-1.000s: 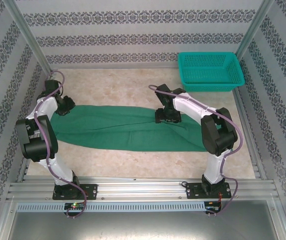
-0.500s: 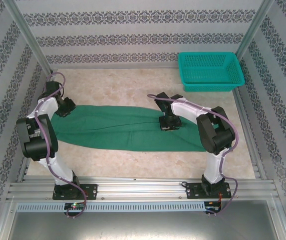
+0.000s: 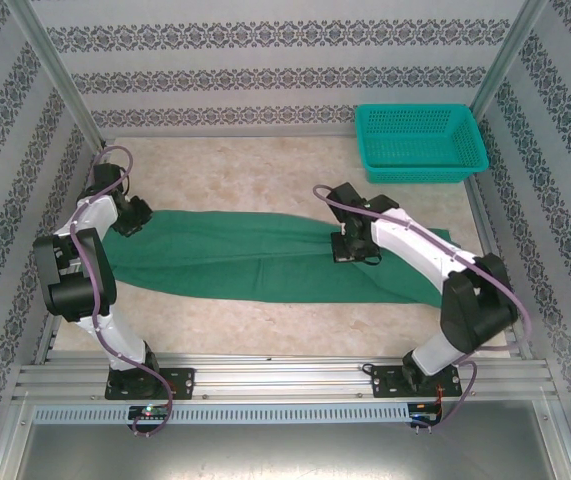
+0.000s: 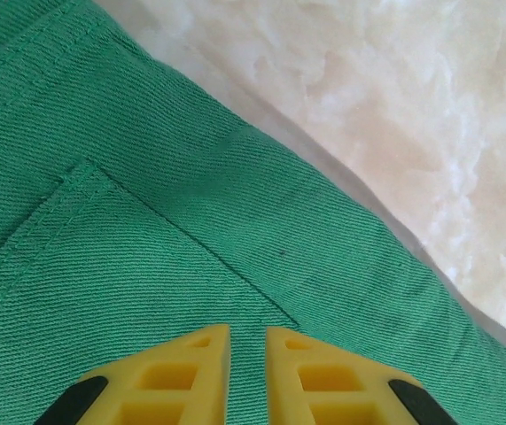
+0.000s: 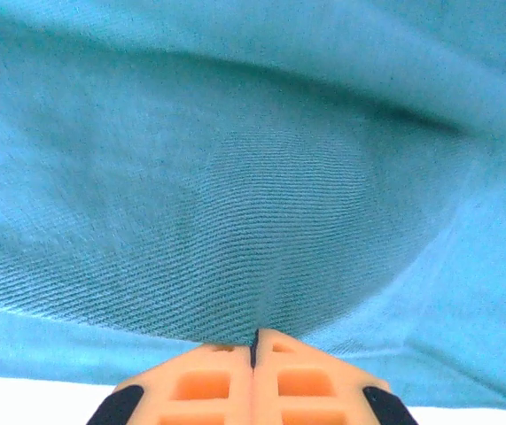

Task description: Roll up the long pants

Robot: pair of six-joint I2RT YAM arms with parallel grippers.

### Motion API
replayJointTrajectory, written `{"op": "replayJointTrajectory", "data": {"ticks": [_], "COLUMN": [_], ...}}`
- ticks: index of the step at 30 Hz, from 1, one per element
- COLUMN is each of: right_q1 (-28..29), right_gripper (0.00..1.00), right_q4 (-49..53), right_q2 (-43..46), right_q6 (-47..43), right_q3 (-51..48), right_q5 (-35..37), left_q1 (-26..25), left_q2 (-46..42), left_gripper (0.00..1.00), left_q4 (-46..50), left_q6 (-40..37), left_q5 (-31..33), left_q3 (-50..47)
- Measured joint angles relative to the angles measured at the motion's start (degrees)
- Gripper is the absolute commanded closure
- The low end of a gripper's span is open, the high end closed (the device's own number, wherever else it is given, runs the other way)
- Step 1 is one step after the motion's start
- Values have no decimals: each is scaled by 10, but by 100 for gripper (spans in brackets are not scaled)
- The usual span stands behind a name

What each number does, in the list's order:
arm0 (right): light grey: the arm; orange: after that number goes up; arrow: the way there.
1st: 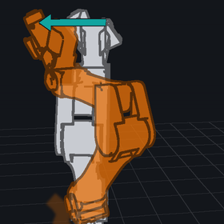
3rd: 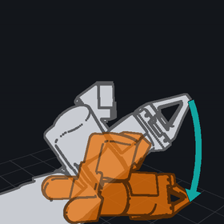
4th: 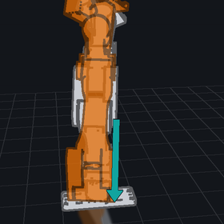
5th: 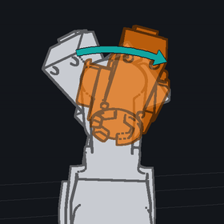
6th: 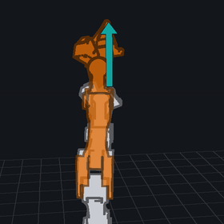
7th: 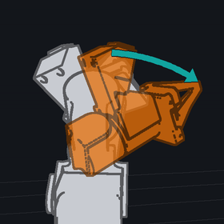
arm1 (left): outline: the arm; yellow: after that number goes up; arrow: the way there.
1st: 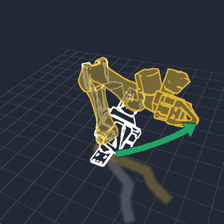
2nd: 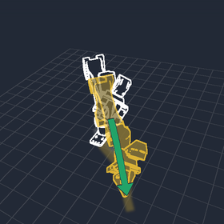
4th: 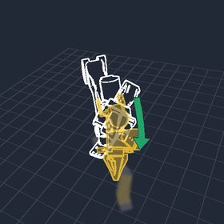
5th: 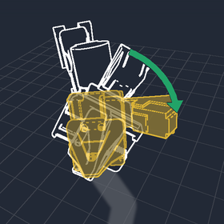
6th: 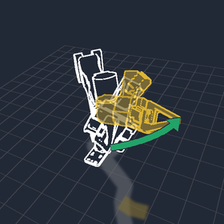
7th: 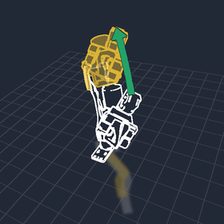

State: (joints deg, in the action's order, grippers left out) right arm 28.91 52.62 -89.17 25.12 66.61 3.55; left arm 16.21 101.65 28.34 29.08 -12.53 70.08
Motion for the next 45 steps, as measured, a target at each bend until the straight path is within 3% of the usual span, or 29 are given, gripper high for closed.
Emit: {"op": "replayJointTrajectory", "data": {"ticks": [10, 20, 21, 22, 23, 25, 30, 34, 45], "right_q1": [103, 140, 143, 145, 145, 145, 144, 143, 132], "right_gripper": [100, 100, 90, 55, 35, 28, 28, 30, 32], "right_q4": [43, 33, 31, 31, 31, 31, 16, -3, -22], "right_q2": [76, 99, 96, 89, 80, 68, 61, 21, -10], "right_q6": [57, 93, 93, 94, 95, 97, 99, 92, 79], "right_q3": [-100, -177, -183, -188, -190, -190, -179, -155, -146], "right_q5": [-32, -44, -48, -52, -56, -56, -56, -61, -75], "left_q1": [-1, -1, -1, -1, -1, -1, -1, 5, 56], "left_q2": [0, -22, -27, -34, -42, -60, -163, -251, -197], "left_gripper": [83, 82, 81, 78, 76, 74, 64, 62, 64], "left_q4": [13, 26, 29, 34, 40, 49, 66, 79, 52], "left_q6": [-2, -2, -2, -2, -2, 1, 30, 56, 108], "left_q5": [17, 41, 43, 47, 52, 64, 128, 179, 207], "left_q3": [0, -2, -2, -2, -2, -6, -70, -124, -160]}}
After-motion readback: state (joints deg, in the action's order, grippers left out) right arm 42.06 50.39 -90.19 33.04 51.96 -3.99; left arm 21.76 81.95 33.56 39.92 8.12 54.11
